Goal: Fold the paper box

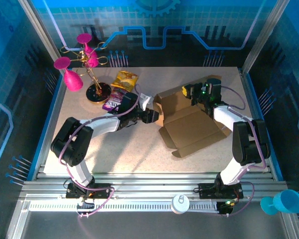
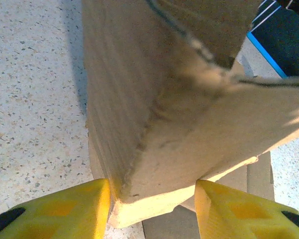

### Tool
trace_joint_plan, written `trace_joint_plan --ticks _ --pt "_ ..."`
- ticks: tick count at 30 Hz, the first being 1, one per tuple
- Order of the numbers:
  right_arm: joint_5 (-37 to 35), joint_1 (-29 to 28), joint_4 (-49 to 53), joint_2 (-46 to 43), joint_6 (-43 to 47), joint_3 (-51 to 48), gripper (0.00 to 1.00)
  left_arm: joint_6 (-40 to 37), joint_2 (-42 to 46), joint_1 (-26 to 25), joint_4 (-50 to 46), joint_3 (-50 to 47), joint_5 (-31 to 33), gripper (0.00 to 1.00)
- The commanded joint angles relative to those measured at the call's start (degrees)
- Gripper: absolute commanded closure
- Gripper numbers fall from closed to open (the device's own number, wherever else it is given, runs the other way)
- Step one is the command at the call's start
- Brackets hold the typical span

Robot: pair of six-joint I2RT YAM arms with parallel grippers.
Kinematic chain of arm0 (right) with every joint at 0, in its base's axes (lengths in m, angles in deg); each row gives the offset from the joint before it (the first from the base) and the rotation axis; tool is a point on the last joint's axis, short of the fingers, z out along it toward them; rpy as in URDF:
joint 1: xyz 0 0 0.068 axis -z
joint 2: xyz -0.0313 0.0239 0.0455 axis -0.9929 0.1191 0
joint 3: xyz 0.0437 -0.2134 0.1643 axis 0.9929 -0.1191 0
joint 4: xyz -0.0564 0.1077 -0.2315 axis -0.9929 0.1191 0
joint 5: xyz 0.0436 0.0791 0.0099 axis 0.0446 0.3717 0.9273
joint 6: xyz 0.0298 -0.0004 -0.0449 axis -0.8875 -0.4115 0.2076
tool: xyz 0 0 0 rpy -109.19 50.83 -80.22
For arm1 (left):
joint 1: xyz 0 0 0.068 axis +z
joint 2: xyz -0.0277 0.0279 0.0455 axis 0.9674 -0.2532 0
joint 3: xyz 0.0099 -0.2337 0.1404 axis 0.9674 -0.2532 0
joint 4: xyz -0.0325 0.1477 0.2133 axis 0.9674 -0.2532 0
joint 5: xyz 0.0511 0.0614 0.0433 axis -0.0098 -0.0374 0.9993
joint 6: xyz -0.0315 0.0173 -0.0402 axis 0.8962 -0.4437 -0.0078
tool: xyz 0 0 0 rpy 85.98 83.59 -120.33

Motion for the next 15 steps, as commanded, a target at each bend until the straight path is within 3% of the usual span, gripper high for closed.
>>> trace_joint_plan --ticks 1,15 --pt "1.46 0.00 -2.17 0.30 -0.99 1.26 1.00 -1.98 -1.23 -0.59 1.88 1.97 1.36 0.51" --pt "-0.14 -1.47 -3.21 0.20 -1.16 0.53 1.00 -1.56 -4.29 -3.35 2.55 5.40 7.33 0.54"
